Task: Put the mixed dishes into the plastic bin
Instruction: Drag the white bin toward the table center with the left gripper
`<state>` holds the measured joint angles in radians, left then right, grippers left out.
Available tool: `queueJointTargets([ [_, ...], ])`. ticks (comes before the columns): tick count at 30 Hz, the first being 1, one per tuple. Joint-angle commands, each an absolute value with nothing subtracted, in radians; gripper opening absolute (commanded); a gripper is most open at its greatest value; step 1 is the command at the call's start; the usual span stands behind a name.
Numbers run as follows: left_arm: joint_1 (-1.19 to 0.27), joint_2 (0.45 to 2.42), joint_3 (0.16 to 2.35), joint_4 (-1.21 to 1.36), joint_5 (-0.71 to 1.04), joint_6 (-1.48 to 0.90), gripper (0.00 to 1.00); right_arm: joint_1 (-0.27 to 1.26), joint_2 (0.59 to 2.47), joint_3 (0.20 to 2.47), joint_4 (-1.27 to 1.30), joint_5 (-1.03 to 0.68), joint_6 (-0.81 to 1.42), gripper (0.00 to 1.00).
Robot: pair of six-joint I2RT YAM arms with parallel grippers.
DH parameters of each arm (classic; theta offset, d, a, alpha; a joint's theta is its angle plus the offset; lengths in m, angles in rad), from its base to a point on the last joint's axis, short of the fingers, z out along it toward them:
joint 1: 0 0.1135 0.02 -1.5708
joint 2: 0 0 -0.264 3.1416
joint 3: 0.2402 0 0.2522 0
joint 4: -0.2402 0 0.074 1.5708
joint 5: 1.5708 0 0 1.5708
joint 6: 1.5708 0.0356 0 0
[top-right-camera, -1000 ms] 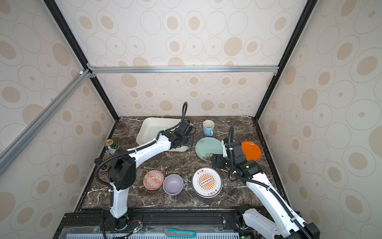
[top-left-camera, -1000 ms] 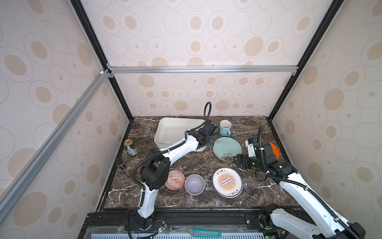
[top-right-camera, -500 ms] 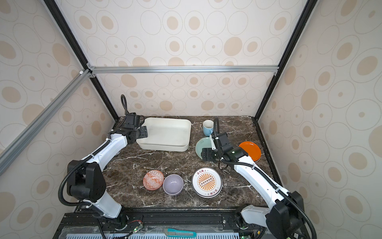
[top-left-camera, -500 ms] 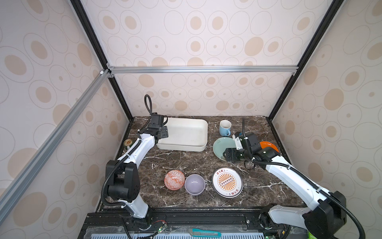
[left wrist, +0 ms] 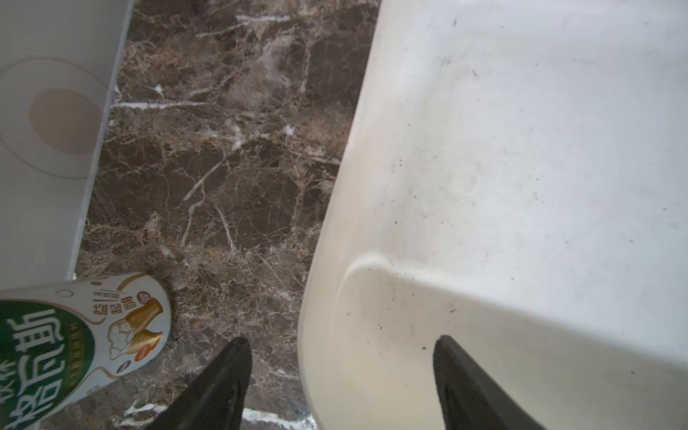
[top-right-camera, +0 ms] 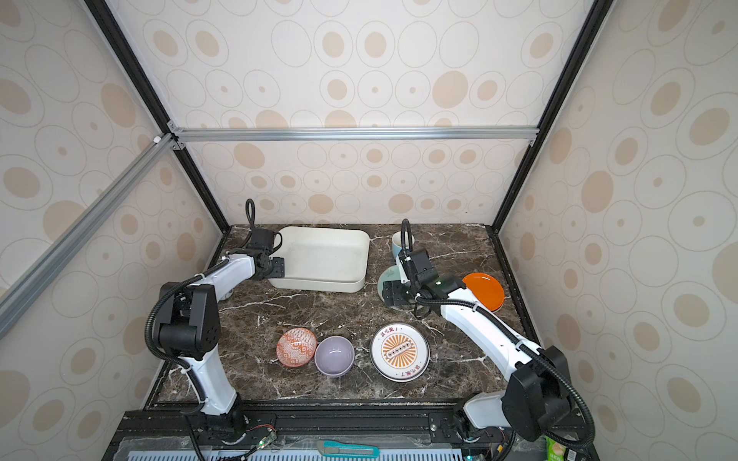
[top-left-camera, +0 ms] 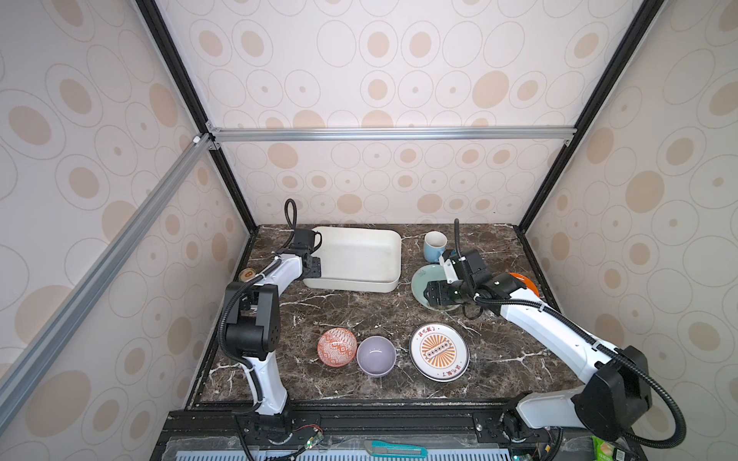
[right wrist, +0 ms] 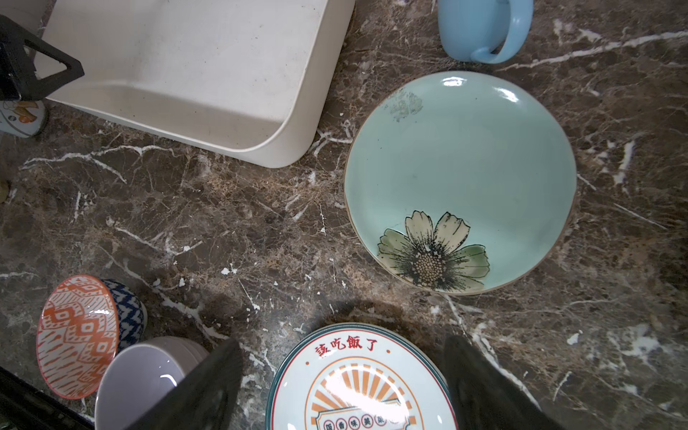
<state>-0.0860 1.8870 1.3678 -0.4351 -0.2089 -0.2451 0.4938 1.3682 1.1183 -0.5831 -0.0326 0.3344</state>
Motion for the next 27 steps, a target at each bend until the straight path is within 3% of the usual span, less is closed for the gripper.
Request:
queueJointTargets([
  [1,-0.074,1.903,1.422,-0.45,-0.202,-0.228,0.75,0.501,1.389,1.144,-0.593,-0.022,0.315,0.88],
  [8,-0.075,1.901,1.405,-0.497,-0.183,-0.241,0.42,0.5,1.392,1.142,-0.587,-0.026,0.31,0.88],
  [16,-0.074,1.838,1.321,-0.494,-0.167,-0.247,0.14,0.501,1.364,1.143,-0.602,-0.037,0.319,0.88],
  [20,-0.074,1.809,1.287,-0.497,-0.154,-0.253,0.07,0.502,1.33,1.128,-0.611,-0.038,0.33,0.88],
  [27,-0.075,1.72,1.217,-0.515,-0.137,-0.271,0.04,0.505,1.286,1.101,-0.619,-0.032,0.348,0.87],
])
